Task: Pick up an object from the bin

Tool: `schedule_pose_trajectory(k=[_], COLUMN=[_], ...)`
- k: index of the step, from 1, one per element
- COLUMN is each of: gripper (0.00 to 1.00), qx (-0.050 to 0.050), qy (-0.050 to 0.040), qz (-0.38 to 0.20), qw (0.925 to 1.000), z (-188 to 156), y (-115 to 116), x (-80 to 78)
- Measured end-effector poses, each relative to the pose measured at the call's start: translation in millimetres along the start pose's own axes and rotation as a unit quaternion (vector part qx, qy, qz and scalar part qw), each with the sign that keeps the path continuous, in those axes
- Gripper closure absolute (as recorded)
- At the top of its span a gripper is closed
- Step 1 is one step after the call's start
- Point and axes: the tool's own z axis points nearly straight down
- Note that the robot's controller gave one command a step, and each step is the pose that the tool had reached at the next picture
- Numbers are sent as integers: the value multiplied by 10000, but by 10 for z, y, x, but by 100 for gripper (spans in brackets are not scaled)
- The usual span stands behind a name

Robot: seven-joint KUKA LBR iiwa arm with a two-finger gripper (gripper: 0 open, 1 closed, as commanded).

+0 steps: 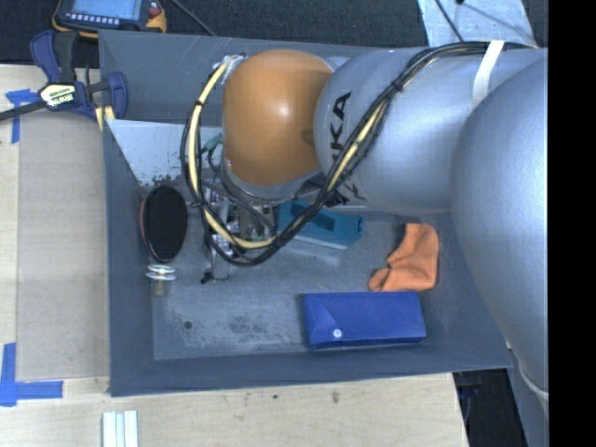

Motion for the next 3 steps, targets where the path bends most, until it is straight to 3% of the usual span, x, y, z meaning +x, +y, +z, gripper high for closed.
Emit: schedule_pose_trajectory(k=[1,2,3], gripper=[0,0,0], qx=[-10,-20,-6], qy=[-41,-58,-35], qz=[17,154,187], qw=[10000,9999,9998], z=[-49,107,144], y=[-9,-226,-662], x=[-20,-261,-218])
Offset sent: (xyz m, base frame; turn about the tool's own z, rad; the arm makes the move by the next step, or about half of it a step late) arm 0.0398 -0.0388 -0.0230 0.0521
